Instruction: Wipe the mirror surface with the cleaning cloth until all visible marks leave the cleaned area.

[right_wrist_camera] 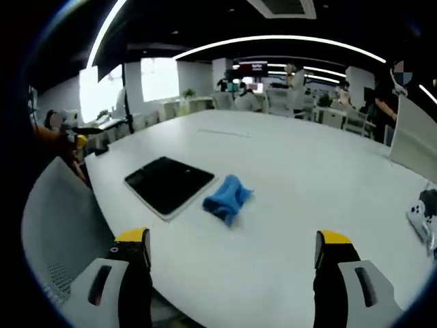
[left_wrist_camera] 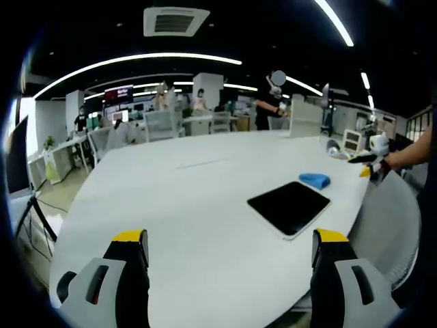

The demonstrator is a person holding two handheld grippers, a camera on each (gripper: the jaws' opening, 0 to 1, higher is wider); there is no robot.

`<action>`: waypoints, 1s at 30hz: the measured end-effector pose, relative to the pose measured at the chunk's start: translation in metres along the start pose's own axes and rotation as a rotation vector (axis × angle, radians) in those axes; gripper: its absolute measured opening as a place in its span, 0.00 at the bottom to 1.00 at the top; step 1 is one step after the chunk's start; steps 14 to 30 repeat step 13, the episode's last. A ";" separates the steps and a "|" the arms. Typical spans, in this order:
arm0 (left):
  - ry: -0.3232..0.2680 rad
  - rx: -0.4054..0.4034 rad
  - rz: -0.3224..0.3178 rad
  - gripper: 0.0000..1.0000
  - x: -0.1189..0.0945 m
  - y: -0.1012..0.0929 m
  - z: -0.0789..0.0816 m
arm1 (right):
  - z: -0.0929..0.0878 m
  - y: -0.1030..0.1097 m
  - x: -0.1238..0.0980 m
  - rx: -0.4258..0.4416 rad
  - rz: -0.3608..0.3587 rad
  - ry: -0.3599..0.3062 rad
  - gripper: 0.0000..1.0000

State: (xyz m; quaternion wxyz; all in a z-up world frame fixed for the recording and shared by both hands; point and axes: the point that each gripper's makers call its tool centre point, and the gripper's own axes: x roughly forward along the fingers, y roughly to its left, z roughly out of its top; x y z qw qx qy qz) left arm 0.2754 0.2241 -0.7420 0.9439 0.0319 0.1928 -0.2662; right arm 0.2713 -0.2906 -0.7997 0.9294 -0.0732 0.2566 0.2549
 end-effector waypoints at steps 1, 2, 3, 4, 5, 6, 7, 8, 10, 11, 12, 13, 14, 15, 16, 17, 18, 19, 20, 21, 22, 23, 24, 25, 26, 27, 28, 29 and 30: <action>-0.001 0.004 -0.002 1.00 0.000 -0.001 0.001 | 0.001 0.002 0.000 -0.004 -0.001 -0.004 1.00; -0.004 0.007 -0.004 1.00 0.001 -0.001 0.001 | 0.002 0.002 0.000 -0.001 -0.001 -0.006 1.00; -0.005 0.007 -0.005 1.00 0.001 -0.002 0.002 | 0.003 0.001 0.000 0.007 -0.003 -0.010 1.00; -0.006 0.007 -0.006 1.00 0.002 -0.003 0.002 | 0.003 0.002 0.000 0.013 -0.003 -0.014 1.00; -0.006 0.007 -0.006 1.00 0.003 -0.004 0.003 | 0.004 0.003 0.002 0.020 -0.001 -0.019 1.00; -0.006 0.007 -0.007 1.00 0.004 -0.005 0.003 | 0.004 0.005 0.004 0.025 0.001 -0.021 1.00; -0.007 0.005 -0.009 1.00 0.005 -0.006 0.003 | 0.005 0.008 0.006 0.031 -0.001 -0.021 1.00; -0.007 0.003 -0.011 1.00 0.005 -0.008 0.002 | 0.006 0.010 0.007 0.035 -0.009 -0.019 1.00; -0.005 0.000 -0.017 1.00 0.007 -0.011 0.001 | 0.010 0.010 0.011 0.062 -0.045 -0.049 1.00; -0.003 0.000 -0.019 1.00 0.008 -0.013 0.001 | 0.014 0.009 0.012 0.090 -0.068 -0.078 1.00; -0.001 -0.001 -0.026 1.00 0.009 -0.017 0.001 | 0.020 0.014 0.014 0.123 -0.074 -0.114 1.00; -0.002 -0.005 -0.030 1.00 0.010 -0.020 0.001 | 0.021 0.019 0.015 0.129 -0.071 -0.122 1.00; -0.002 -0.005 -0.030 1.00 0.010 -0.020 0.001 | 0.021 0.019 0.015 0.129 -0.071 -0.122 1.00; -0.002 -0.005 -0.030 1.00 0.010 -0.020 0.001 | 0.021 0.019 0.015 0.129 -0.071 -0.122 1.00; -0.002 -0.005 -0.030 1.00 0.010 -0.020 0.001 | 0.021 0.019 0.015 0.129 -0.071 -0.122 1.00; -0.002 -0.005 -0.030 1.00 0.010 -0.020 0.001 | 0.021 0.019 0.015 0.129 -0.071 -0.122 1.00; -0.002 -0.005 -0.030 1.00 0.010 -0.020 0.001 | 0.021 0.019 0.015 0.129 -0.071 -0.122 1.00; -0.002 -0.005 -0.030 1.00 0.010 -0.020 0.001 | 0.021 0.019 0.015 0.129 -0.071 -0.122 1.00; -0.002 -0.005 -0.030 1.00 0.010 -0.020 0.001 | 0.021 0.019 0.015 0.129 -0.071 -0.122 1.00; -0.002 -0.005 -0.030 1.00 0.010 -0.020 0.001 | 0.021 0.019 0.015 0.129 -0.071 -0.122 1.00; -0.002 -0.005 -0.030 1.00 0.010 -0.020 0.001 | 0.021 0.019 0.015 0.129 -0.071 -0.122 1.00; -0.002 -0.005 -0.030 1.00 0.010 -0.020 0.001 | 0.021 0.019 0.015 0.129 -0.071 -0.122 1.00; -0.002 -0.005 -0.030 1.00 0.010 -0.020 0.001 | 0.021 0.019 0.015 0.129 -0.071 -0.122 1.00; -0.002 -0.005 -0.030 1.00 0.010 -0.020 0.001 | 0.021 0.019 0.015 0.129 -0.071 -0.122 1.00; -0.002 -0.005 -0.030 1.00 0.010 -0.020 0.001 | 0.021 0.019 0.015 0.129 -0.071 -0.122 1.00; -0.002 -0.005 -0.030 1.00 0.010 -0.020 0.001 | 0.021 0.019 0.015 0.129 -0.071 -0.122 1.00; -0.002 -0.005 -0.030 1.00 0.010 -0.020 0.001 | 0.021 0.019 0.015 0.129 -0.071 -0.122 1.00; -0.002 -0.005 -0.030 1.00 0.010 -0.020 0.001 | 0.021 0.019 0.015 0.129 -0.071 -0.122 1.00; -0.002 -0.005 -0.030 1.00 0.010 -0.020 0.001 | 0.021 0.019 0.015 0.129 -0.071 -0.122 1.00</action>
